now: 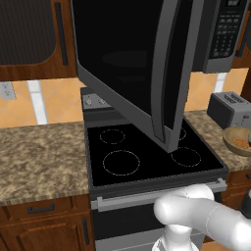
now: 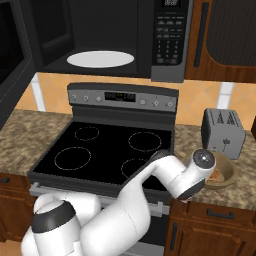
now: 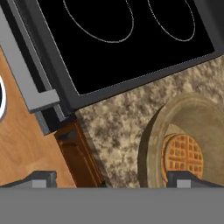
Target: Open the microwave, place the bowl with waffle inside the microwave, then close the microwave door and turn it on.
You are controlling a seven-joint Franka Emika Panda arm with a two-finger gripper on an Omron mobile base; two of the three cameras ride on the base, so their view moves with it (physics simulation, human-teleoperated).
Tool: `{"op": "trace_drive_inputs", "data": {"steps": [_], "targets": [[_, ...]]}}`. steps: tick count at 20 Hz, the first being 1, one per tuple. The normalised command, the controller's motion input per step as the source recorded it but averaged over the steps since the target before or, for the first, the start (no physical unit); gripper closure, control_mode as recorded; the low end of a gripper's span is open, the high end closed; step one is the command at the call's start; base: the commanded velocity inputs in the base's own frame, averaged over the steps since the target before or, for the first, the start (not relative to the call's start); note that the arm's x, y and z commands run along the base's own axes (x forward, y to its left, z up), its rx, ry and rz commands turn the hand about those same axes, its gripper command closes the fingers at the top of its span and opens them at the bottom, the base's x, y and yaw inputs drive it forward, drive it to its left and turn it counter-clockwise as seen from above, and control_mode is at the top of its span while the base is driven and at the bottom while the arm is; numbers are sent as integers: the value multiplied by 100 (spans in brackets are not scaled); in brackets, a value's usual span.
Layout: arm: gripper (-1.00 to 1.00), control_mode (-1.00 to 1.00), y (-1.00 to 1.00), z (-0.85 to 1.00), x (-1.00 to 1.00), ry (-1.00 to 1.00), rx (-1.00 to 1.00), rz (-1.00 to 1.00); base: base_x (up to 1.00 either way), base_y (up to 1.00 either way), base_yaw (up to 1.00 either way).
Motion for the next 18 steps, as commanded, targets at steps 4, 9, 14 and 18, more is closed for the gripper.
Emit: {"op": "trace_drive_inputs", "data": {"steps": [4, 9, 14, 18], "targets": [[-100, -100, -12, -35, 23, 0, -2, -7, 0, 0, 0], [-100, -100, -14, -20, 42, 0, -3, -5, 0, 0, 0], [-100, -100, -15, -14, 45, 0, -1, -2, 0, 0, 0], [-100, -100, -16, -18, 41, 0, 0, 0, 0, 0, 0]]}}
